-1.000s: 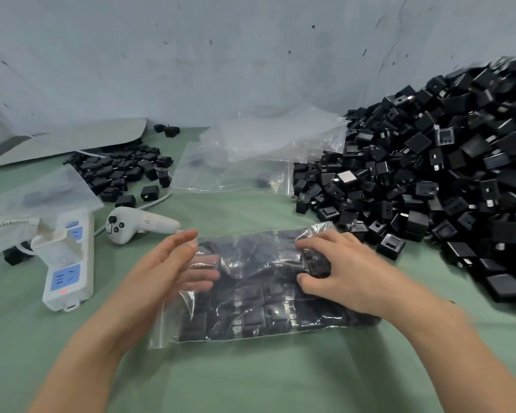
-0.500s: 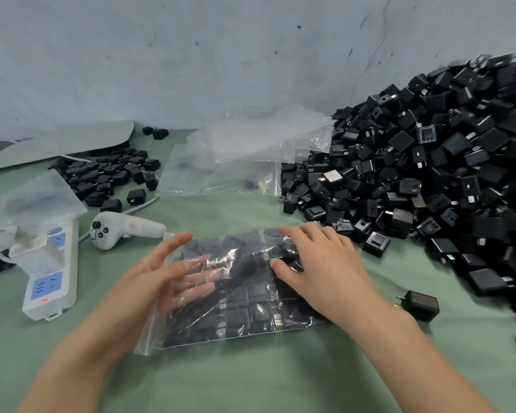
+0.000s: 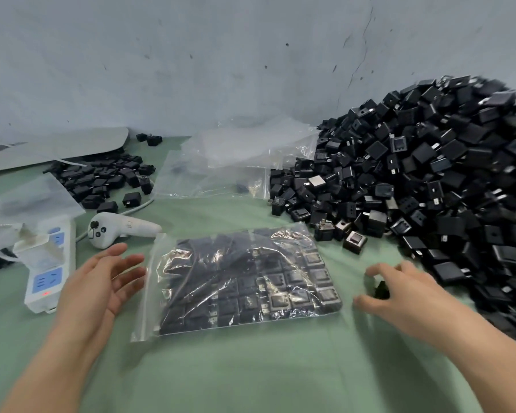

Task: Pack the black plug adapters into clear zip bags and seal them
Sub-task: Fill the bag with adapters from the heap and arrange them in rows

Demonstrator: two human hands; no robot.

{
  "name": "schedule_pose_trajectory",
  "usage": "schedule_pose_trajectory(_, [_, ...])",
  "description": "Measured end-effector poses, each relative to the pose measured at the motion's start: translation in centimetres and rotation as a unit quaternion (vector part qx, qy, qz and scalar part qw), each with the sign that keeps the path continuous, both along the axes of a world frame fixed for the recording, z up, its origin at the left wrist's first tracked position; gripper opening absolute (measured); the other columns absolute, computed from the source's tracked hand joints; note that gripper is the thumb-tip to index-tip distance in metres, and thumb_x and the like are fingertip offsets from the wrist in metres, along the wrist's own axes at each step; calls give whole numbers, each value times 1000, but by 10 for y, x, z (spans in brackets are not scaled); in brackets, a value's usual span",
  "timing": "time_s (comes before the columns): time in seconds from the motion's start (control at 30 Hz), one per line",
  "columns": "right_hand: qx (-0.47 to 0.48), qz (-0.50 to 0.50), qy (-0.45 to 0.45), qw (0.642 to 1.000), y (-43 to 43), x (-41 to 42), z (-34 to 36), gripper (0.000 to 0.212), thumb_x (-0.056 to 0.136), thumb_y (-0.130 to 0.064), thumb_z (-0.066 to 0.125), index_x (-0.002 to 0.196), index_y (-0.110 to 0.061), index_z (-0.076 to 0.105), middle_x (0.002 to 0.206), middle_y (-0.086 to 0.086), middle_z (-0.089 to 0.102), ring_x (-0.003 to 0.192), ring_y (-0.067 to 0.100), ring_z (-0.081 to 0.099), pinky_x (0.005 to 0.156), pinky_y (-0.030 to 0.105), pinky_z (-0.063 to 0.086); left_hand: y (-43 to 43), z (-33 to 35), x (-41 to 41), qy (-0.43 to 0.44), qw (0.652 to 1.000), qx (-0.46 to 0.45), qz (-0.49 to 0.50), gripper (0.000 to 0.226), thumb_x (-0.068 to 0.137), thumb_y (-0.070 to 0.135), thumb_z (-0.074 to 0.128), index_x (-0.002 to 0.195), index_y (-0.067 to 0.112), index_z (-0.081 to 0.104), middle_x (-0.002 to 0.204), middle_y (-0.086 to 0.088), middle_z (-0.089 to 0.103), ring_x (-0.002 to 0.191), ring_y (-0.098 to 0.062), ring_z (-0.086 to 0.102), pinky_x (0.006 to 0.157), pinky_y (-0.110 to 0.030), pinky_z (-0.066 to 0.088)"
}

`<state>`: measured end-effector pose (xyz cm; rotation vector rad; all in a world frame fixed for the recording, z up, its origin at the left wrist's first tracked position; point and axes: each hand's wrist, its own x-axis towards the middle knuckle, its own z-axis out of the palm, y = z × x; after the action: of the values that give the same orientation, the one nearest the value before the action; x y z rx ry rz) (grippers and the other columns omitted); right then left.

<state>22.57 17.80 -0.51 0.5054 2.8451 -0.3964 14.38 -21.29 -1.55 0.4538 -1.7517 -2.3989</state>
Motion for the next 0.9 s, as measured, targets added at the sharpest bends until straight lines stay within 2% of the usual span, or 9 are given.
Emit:
schedule_pose_trajectory(0.1, [8, 29, 15, 999, 3, 3, 0, 34, 94, -46, 59, 126, -36, 50, 102, -9, 40, 100, 15, 46, 79, 29, 37, -3, -3, 4, 1, 1000, -4, 30, 25, 98, 2, 43, 101, 18, 63, 84, -6, 69, 59, -12, 67, 53, -22, 58])
schedule_pose_trajectory(0.17, [13, 37, 39, 998, 2, 1, 0, 31, 97, -41, 58, 126, -35, 53, 105, -10, 45, 102, 15, 50, 77, 27, 34, -1, -1, 7, 11, 999, -11, 46, 26, 98, 2, 42, 100, 19, 62, 85, -5, 67, 61, -13, 64, 54, -21, 58])
schedule_pose_trajectory(0.23, [-24, 55, 109, 992, -5, -5, 4, 34, 97, -41, 59, 129, -37, 51, 110, -14, 49, 104, 11, 54, 78, 24, 36, 2, 6, 11, 35, 998, -18, 56, 27, 97, 2, 43, 101, 19, 63, 84, -4, 67, 62, -13, 64, 54, -22, 57])
schedule_pose_trajectory(0.33, [-174, 105, 275, 940, -37, -23, 20, 32, 93, -34, 65, 119, -48, 52, 104, -24, 50, 91, -3, 58, 74, 10, 39, 17, 21, 19, 93, 995, -23, 22, 23, 98, 5, 48, 98, 18, 67, 82, -4, 70, 63, -15, 67, 52, -24, 56])
schedule_pose_trajectory(0.43, [-269, 171, 355, 879, -85, -42, 35, 41, 89, -33, 70, 124, -46, 54, 110, -22, 52, 99, -6, 58, 85, 6, 39, 42, 34, 28, 130, 986, -62, -80, 17, 102, 18, 52, 101, 19, 69, 90, -10, 71, 70, -21, 69, 52, -29, 56])
schedule_pose_trajectory(0.53, [-295, 242, 380, 843, -131, -50, 35, 52, 89, -31, 71, 133, -46, 46, 111, -27, 48, 105, -10, 52, 89, 0, 35, 67, 40, 38, 144, 969, -116, -164, 23, 90, 41, 59, 104, 28, 71, 99, -8, 73, 79, -25, 72, 60, -30, 58])
schedule_pose_trajectory(0.6, [-283, 275, 394, 830, -156, -52, 29, 57, 91, -27, 71, 136, -44, 41, 113, -24, 44, 105, -6, 52, 86, 3, 39, 77, 42, 42, 143, 964, -131, -179, 33, 81, 47, 63, 108, 29, 70, 101, -10, 73, 83, -26, 74, 65, -29, 60])
schedule_pose_trajectory(0.73, [-246, 314, 410, 821, -184, -56, 20, 65, 91, -13, 69, 141, -39, 36, 120, -9, 47, 110, 11, 52, 90, 19, 43, 73, 42, 40, 125, 977, -117, -130, 39, 75, 35, 69, 109, 16, 66, 100, -17, 71, 80, -23, 73, 66, -26, 60])
schedule_pose_trajectory(0.9, [-274, 354, 393, 803, -198, -56, 22, 62, 95, -26, 65, 146, -40, 32, 124, -17, 48, 106, 2, 52, 87, 9, 36, 46, 43, 37, 110, 988, -39, -104, 40, 79, 28, 66, 115, 11, 64, 102, -13, 74, 86, -17, 71, 75, -28, 61])
